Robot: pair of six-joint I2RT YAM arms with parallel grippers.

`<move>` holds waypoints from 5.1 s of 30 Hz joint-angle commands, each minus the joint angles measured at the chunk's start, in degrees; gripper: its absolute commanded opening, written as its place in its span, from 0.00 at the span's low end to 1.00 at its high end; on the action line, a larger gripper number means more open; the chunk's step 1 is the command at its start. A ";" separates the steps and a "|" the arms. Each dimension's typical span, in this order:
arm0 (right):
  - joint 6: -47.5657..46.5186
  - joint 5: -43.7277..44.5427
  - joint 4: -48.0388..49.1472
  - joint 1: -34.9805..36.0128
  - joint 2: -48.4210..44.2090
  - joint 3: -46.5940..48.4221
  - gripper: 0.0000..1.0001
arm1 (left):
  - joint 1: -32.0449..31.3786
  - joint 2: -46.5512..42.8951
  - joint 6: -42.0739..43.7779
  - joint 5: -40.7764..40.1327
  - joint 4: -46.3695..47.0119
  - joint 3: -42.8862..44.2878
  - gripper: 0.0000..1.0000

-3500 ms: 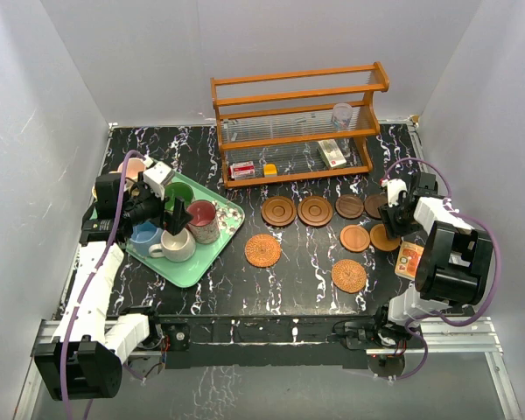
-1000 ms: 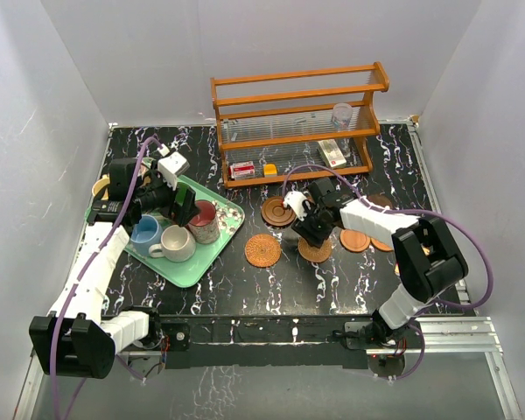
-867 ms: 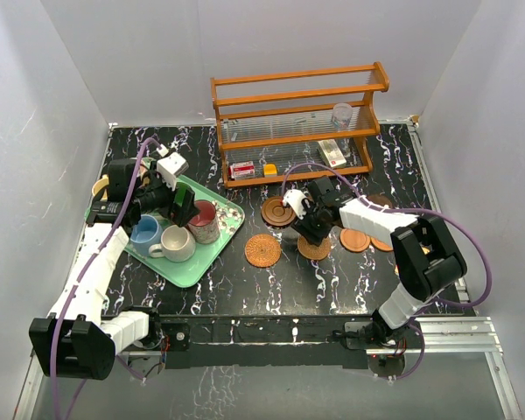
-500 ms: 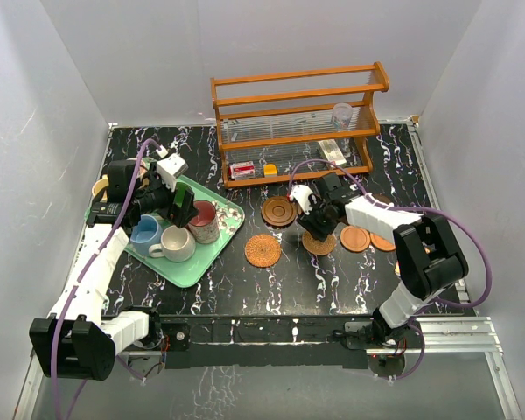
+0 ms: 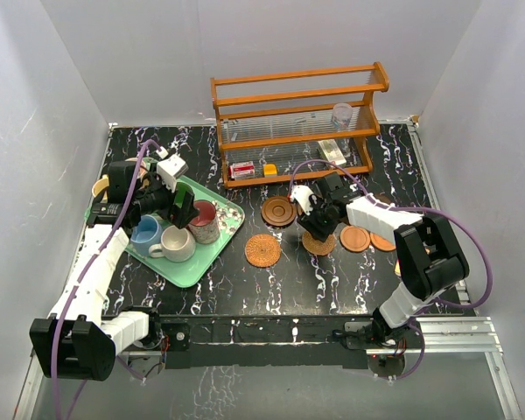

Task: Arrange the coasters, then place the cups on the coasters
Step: Move the coaster to the center of the board.

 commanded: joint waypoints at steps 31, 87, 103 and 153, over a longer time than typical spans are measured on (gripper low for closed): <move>2.08 0.51 -2.06 -0.23 -0.84 4.45 0.51 | 0.42 -1.74 0.91 2.17 0.07 -0.35 0.99; 12.51 -13.80 5.70 -36.17 -23.75 -4.72 0.94 | -41.67 41.10 11.42 -22.53 12.76 8.51 0.99; 11.84 -14.73 4.71 -36.19 -22.00 -4.27 0.97 | -45.40 46.64 6.25 -29.47 15.42 12.20 0.99; 11.92 -15.34 4.04 -36.17 -20.24 -3.79 0.98 | -49.07 45.77 7.61 -28.24 11.63 11.39 0.99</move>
